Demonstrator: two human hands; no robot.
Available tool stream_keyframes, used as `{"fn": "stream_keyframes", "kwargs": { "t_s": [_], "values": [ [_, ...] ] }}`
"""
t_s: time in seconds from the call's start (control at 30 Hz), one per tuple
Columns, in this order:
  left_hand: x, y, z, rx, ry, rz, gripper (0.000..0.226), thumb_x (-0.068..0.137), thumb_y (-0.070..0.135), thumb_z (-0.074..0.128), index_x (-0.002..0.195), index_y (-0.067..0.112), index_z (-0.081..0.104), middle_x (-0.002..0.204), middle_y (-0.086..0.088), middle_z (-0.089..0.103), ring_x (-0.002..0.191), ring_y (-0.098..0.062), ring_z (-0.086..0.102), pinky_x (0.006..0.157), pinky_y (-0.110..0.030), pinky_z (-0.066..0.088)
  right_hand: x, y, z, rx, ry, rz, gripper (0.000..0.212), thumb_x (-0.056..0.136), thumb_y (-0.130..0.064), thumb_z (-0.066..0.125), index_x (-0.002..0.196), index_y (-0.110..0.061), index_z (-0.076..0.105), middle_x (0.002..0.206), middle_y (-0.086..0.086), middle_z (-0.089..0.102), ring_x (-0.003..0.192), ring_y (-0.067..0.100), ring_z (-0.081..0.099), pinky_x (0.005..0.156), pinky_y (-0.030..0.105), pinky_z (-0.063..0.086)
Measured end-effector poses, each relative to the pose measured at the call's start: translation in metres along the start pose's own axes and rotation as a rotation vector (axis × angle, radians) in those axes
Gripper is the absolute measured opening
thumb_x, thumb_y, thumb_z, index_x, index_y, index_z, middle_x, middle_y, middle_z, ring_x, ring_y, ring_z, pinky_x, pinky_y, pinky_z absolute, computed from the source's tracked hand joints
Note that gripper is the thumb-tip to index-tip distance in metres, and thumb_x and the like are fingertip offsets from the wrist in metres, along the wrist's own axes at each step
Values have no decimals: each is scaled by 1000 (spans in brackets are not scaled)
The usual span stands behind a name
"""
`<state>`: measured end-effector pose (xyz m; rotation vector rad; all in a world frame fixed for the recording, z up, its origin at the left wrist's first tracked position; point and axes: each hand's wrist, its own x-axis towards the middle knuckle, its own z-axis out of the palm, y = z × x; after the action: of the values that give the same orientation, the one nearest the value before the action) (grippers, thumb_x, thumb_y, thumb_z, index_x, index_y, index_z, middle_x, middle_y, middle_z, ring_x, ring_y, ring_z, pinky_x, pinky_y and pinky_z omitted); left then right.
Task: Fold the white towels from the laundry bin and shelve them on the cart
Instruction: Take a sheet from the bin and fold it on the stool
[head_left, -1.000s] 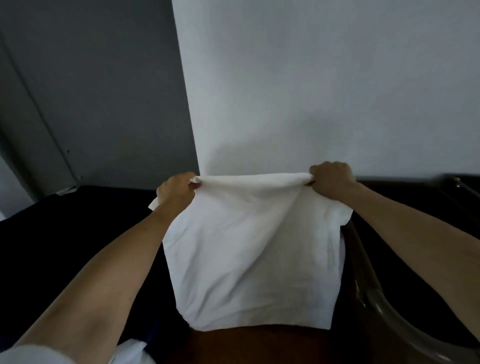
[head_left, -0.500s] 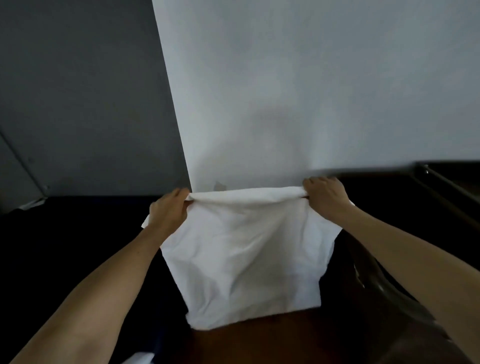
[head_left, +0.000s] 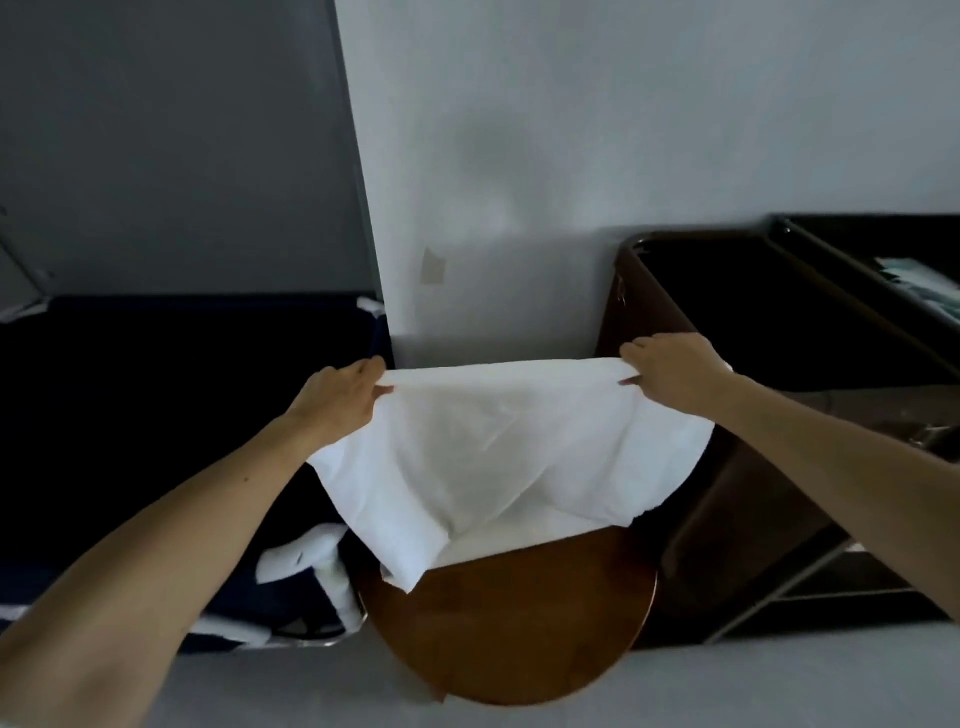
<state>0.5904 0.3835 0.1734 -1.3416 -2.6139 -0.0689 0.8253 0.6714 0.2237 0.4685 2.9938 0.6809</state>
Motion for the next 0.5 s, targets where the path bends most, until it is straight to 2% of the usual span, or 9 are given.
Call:
{"fn": "stream_keyframes", "kwargs": {
  "t_s": [0.1,0.2,0.37,0.5],
  "values": [
    [-24,8,-15,-71,-40,10,31,100,34,38,103,4,44,101,-16,65,84,-39,63,66,-39,46,-29,-7,-18,-9,-25,35,37,99,-42,36,123,-15,47,115,-4,57,111,18,56,81,29,44],
    [-51,16,-35,-116,-36,-27,37,96,48,39,91,11,40,90,-15,64,82,-36,61,63,-36,39,-59,-15,-32,3,3,76,35,98,-42,38,120,-16,49,115,-5,58,113,19,55,81,30,44],
    [-90,35,-58,65,85,-67,41,97,51,34,98,14,52,95,-3,66,83,-28,62,60,-30,37,-101,-22,-46,75,67,161,31,97,-39,42,116,-16,53,116,-2,57,112,23,55,77,33,42],
    [-94,41,-69,105,171,-133,38,99,43,34,109,15,58,107,-2,64,97,-27,58,65,-32,36,-107,-24,-58,118,110,219,30,97,-37,43,116,-17,55,118,-1,57,112,24,56,78,34,44]
  ]
}}
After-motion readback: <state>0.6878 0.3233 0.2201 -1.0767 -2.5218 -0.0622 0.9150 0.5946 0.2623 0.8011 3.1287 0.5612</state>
